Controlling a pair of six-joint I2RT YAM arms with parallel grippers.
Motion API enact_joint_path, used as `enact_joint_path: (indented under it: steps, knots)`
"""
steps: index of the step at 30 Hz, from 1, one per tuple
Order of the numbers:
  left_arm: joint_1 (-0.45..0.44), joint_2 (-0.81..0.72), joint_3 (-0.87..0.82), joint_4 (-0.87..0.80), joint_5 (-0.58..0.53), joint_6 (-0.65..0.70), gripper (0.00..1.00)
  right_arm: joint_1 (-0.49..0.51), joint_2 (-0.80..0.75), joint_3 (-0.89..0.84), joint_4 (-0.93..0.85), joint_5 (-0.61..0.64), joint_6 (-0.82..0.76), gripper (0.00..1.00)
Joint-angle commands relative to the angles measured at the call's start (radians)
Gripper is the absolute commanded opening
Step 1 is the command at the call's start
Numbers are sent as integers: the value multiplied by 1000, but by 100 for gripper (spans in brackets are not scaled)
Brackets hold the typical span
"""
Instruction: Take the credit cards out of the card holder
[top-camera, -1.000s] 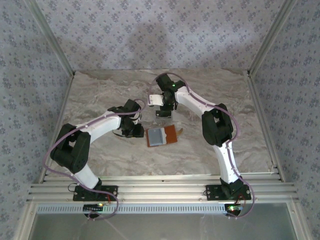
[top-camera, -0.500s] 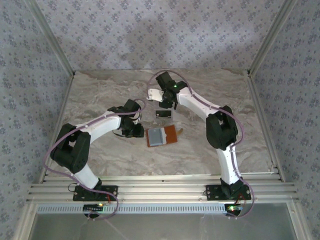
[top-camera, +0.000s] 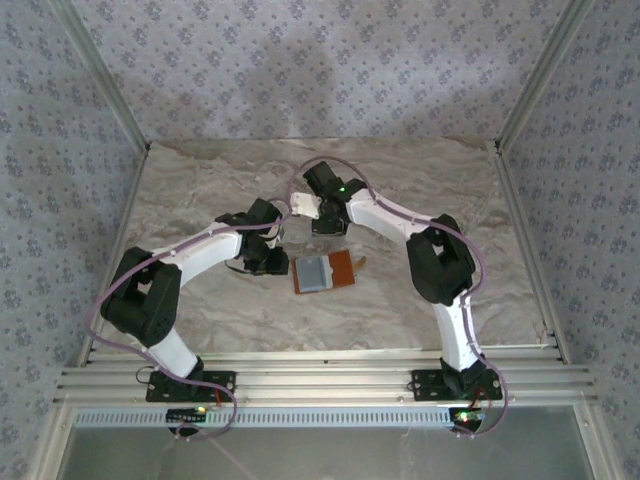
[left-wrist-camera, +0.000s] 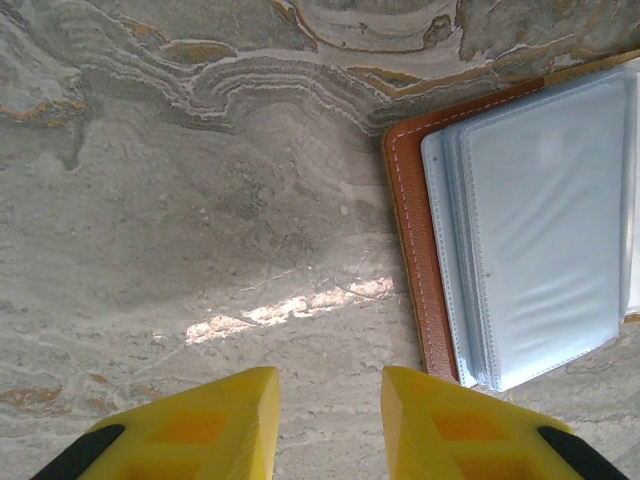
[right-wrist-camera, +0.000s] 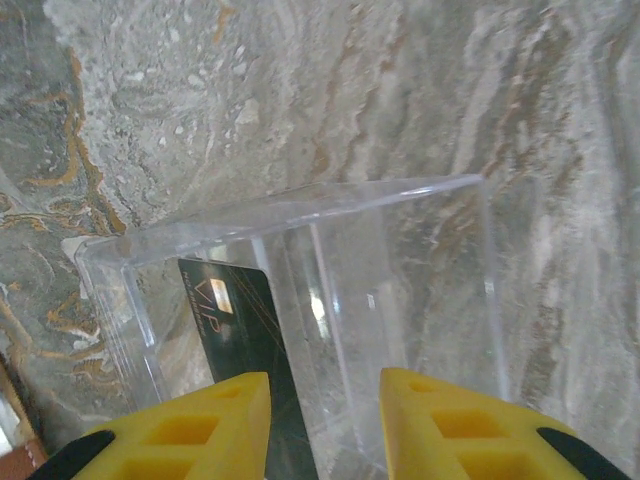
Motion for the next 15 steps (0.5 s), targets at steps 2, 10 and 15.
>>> enact_joint_path:
  steps: [2,10,15]
  knots:
    - [6,-33,-10,-14,11,-8,33,4,44,2,12,11,12,36]
    - [6,-31,1,-18,12,-5,33,8,22,16,17,0,9,36]
    - [5,-33,2,-19,11,-6,33,7,-51,-9,41,-45,36,36]
